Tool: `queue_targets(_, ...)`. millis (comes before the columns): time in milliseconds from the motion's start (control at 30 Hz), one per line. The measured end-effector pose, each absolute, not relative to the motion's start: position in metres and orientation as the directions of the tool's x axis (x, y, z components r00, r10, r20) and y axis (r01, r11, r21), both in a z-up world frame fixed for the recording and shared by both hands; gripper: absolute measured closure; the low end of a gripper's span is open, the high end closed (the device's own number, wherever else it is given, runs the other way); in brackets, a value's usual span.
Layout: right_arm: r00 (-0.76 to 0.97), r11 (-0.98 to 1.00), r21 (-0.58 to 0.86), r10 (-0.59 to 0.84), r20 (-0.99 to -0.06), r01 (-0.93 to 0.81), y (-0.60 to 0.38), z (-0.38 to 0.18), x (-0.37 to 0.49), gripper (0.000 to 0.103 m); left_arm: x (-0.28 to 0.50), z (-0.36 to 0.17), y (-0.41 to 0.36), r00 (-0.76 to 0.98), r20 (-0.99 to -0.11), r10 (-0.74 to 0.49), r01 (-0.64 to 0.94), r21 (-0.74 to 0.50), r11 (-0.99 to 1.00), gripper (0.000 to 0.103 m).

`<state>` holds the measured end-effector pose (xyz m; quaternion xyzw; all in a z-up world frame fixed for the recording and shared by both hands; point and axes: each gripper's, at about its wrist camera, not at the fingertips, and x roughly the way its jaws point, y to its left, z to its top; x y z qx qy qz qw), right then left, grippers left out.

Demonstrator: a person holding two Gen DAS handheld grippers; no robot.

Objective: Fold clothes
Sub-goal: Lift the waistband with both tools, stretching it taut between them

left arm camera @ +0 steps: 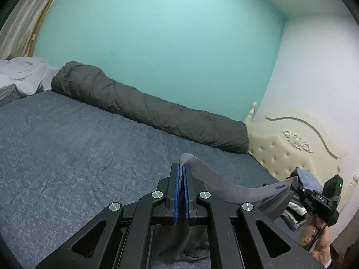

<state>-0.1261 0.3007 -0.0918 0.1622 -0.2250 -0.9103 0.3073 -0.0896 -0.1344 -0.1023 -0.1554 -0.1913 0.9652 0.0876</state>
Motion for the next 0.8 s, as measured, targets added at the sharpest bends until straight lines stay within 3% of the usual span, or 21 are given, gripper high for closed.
queue_targets(267, -0.777, -0.770, 0.460, -0.585, -0.233, 0.442, 0.293, -0.108, -0.135, 0.101, -0.104, -0.118, -0.132, -0.923, -0.325, 0.208, -0.075, -0.377, -0.923, 0.099)
queue_targets(533, -0.736, -0.822, 0.443, -0.541, -0.408, 0.359, 0.275, -0.158, -0.170, 0.101, -0.137, -0.166, -0.136, -0.873, -0.451, 0.183, 0.001, -0.377, -0.926, 0.100)
queue_targets(800, -0.770, -0.810, 0.429, -0.550, -0.323, 0.400, 0.281, -0.133, -0.154, 0.101, -0.125, -0.149, -0.127, -0.898, -0.405, 0.171, -0.023, -0.345, -0.938, 0.100)
